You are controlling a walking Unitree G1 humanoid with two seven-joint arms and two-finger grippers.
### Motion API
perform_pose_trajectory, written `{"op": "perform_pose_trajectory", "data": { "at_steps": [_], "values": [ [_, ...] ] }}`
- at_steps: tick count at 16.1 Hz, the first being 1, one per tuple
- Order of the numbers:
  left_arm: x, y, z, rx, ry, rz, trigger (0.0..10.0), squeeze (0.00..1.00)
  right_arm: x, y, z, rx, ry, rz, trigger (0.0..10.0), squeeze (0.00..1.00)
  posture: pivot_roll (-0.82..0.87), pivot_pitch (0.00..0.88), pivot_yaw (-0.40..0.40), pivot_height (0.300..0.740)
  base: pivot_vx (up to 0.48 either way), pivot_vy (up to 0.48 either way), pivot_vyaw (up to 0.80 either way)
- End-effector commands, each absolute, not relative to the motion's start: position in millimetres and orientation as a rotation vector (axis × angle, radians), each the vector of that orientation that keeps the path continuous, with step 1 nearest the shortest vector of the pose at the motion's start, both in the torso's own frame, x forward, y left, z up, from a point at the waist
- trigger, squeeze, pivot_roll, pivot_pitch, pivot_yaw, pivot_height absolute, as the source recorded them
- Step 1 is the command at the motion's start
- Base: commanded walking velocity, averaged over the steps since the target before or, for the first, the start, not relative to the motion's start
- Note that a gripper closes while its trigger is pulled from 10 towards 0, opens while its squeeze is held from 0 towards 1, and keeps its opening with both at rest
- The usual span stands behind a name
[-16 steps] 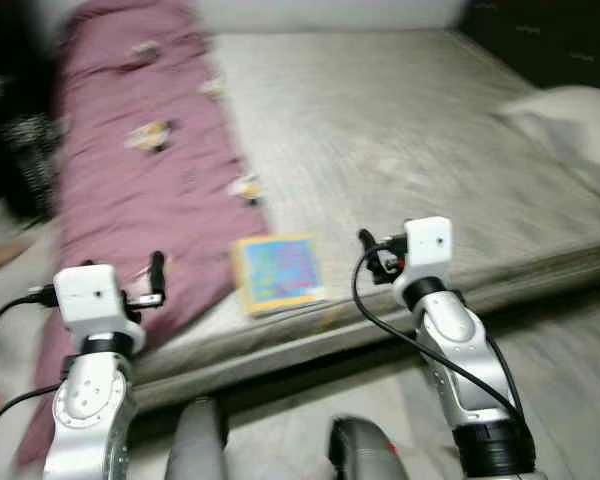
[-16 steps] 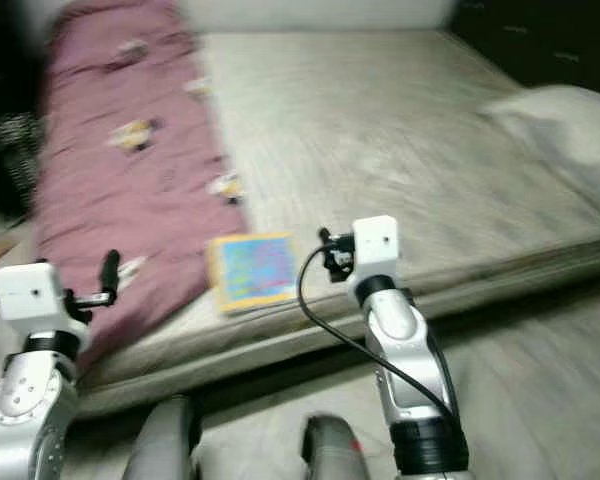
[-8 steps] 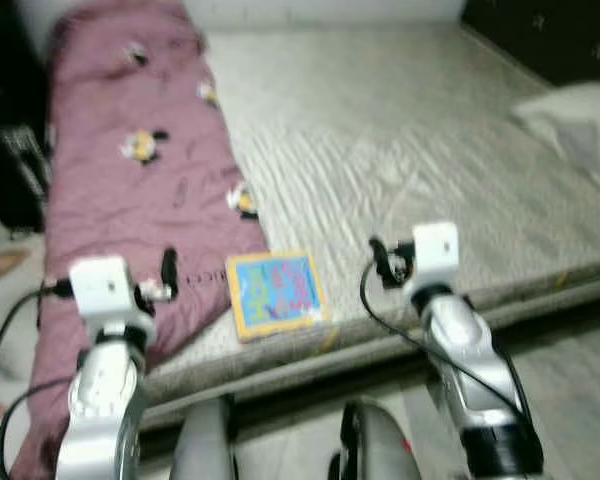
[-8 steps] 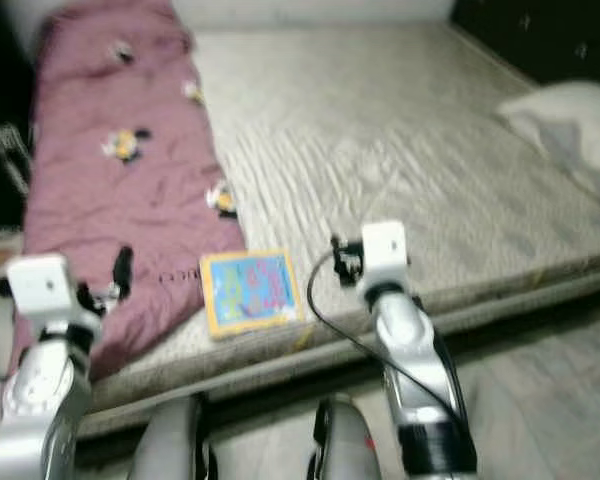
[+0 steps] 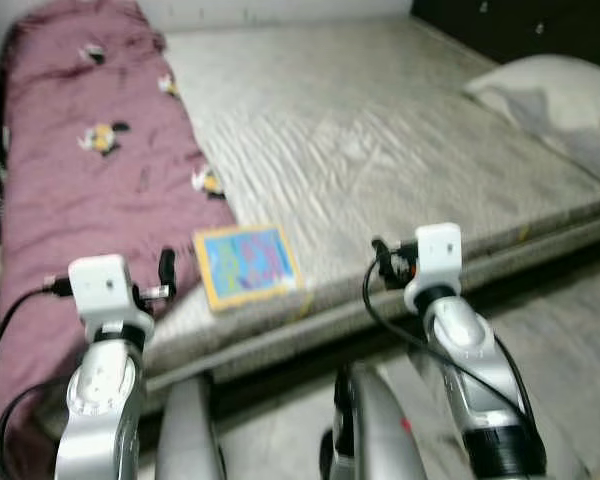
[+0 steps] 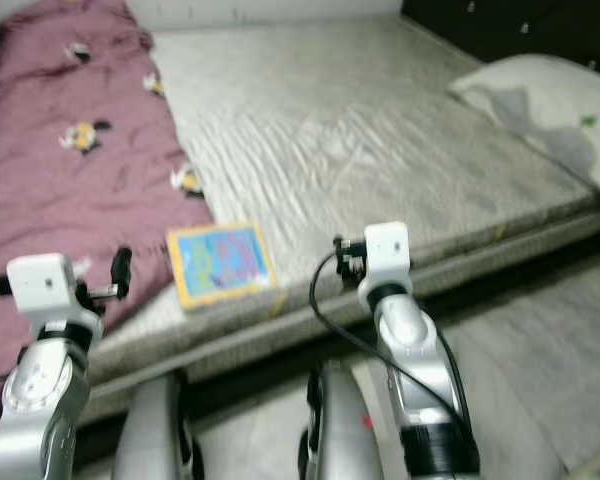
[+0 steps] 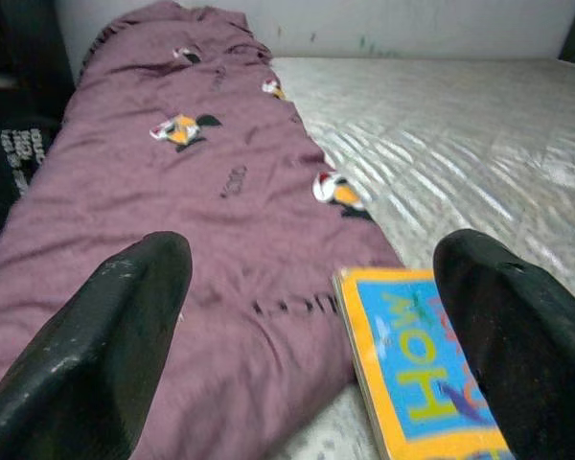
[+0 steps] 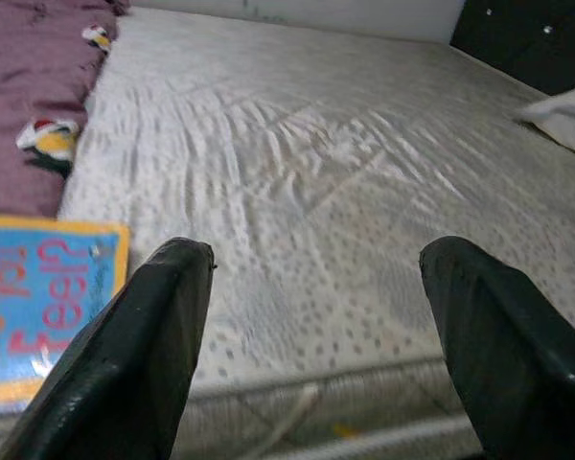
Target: Clean up the room
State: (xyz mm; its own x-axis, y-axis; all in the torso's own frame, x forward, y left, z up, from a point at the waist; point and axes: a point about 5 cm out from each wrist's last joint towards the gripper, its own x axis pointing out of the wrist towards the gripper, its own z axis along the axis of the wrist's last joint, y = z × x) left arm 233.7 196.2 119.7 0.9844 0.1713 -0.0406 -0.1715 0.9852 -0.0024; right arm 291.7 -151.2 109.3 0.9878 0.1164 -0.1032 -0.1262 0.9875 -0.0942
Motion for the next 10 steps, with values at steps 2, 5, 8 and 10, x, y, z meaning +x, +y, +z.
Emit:
{"op": "perform_pose_trajectory", "data": {
  "at_steps": [2, 5, 8, 10],
  "values": [
    [237, 200, 119, -0.018, 0.050, 0.194, 10.0, 0.00, 292, -156, 111, -0.099, 0.100, 0.100, 10.0, 0.00, -0.01, 0.077, -0.055, 0.542, 0.000, 0.000, 0.00],
    [241, 218, 115, -0.064, 0.073, 0.256, 10.0, 0.00, 286, -162, 113, -0.119, 0.100, 0.110, 10.0, 0.00, -0.02, 0.085, -0.058, 0.542, 0.000, 0.000, 0.00],
    [255, 230, 107, -0.092, 0.125, 0.276, 10.0, 0.00, 275, -171, 114, -0.122, 0.112, 0.100, 10.0, 0.00, -0.05, 0.123, -0.053, 0.532, 0.000, 0.000, 0.00],
    [268, 228, 106, -0.106, 0.136, 0.266, 10.0, 0.00, 267, -175, 114, -0.126, 0.126, 0.080, 10.0, 0.00, -0.08, 0.150, -0.046, 0.502, 0.000, 0.000, 0.00]
  ]
}}
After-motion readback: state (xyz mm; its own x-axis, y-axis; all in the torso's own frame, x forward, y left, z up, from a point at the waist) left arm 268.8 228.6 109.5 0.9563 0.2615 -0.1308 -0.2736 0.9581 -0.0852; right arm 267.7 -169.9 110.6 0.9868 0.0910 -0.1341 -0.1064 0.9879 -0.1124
